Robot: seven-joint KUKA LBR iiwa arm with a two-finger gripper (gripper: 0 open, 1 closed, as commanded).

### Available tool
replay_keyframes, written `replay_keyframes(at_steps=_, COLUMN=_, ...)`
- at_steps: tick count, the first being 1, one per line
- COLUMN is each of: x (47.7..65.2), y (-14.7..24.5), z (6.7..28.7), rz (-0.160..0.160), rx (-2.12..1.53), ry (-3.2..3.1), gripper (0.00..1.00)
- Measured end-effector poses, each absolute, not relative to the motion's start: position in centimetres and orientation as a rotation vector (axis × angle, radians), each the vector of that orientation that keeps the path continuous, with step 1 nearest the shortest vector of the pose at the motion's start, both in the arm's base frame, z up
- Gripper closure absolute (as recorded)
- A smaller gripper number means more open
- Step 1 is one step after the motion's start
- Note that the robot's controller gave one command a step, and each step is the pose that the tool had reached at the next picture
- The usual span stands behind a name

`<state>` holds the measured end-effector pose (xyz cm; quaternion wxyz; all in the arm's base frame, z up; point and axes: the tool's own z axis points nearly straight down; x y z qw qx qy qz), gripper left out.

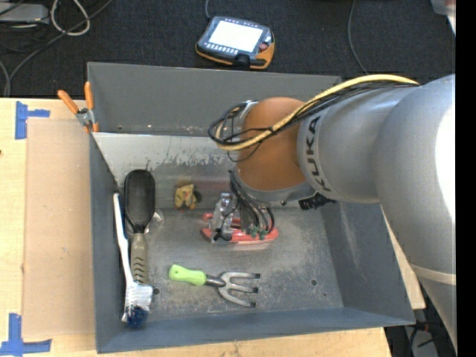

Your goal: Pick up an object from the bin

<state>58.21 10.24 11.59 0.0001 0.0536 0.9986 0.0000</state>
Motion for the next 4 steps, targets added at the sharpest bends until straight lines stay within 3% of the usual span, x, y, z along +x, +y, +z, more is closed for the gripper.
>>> replay_keyframes(at_steps=1, x=57.4, y=10.0, z=14.1, rz=-0.003, rx=0.170, ry=3.148, gripper=1.00)
replay_keyframes(at_steps=2, x=60.9, y=8.5, z=8.6, rz=0.004, rx=-0.022, ry=3.144, gripper=1.00)
replay_keyframes(at_steps=3, x=59.9, y=8.6, z=10.2, rz=0.000, rx=-0.031, ry=3.149, gripper=0.00)
replay_keyframes(at_steps=4, x=59.9, y=8.6, z=10.2, rz=0.000, rx=-0.031, ry=3.149, gripper=1.00)
